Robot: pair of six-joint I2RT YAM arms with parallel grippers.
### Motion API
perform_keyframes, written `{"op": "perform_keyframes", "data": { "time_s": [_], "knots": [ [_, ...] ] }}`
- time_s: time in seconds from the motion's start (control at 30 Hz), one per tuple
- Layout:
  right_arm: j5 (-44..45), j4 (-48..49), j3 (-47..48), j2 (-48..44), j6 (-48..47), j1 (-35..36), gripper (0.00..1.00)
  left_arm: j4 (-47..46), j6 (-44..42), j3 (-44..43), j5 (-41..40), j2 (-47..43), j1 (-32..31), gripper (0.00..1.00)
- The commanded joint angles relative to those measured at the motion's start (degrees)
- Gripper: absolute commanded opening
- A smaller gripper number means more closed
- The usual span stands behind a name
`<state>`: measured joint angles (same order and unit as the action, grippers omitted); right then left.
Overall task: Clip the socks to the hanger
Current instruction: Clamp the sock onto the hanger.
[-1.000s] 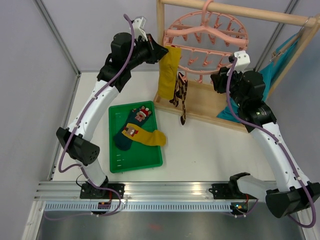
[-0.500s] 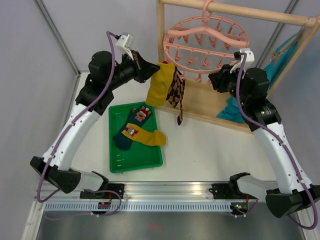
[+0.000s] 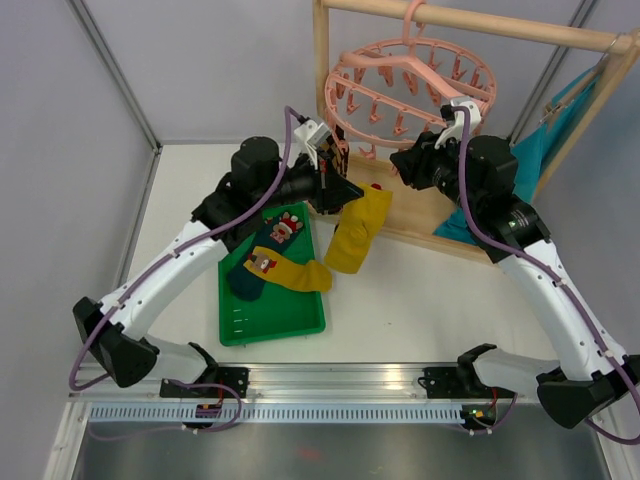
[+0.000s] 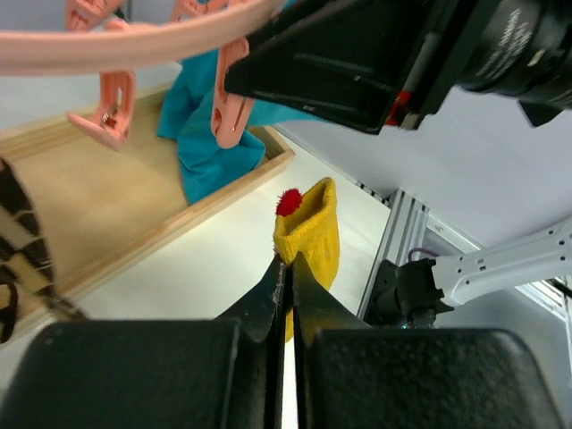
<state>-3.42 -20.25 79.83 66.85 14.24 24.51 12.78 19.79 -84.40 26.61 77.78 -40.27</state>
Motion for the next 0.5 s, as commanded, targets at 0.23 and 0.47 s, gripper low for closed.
{"op": "perform_keyframes", "data": {
  "time_s": [0.23,0.47],
  "knots": [
    [-2.0,-0.5,4.3,-0.4,0.4,0.9,0.0,-15.8,-6.3,2.8,12.1,10.1,-0.6,0.02],
    [-2.5,-1.4,4.5,-0.5,-0.5,0.9,0.0,-24.9,-8.3,4.2,14.1,13.6,-0.6,0.02]
  ]
}}
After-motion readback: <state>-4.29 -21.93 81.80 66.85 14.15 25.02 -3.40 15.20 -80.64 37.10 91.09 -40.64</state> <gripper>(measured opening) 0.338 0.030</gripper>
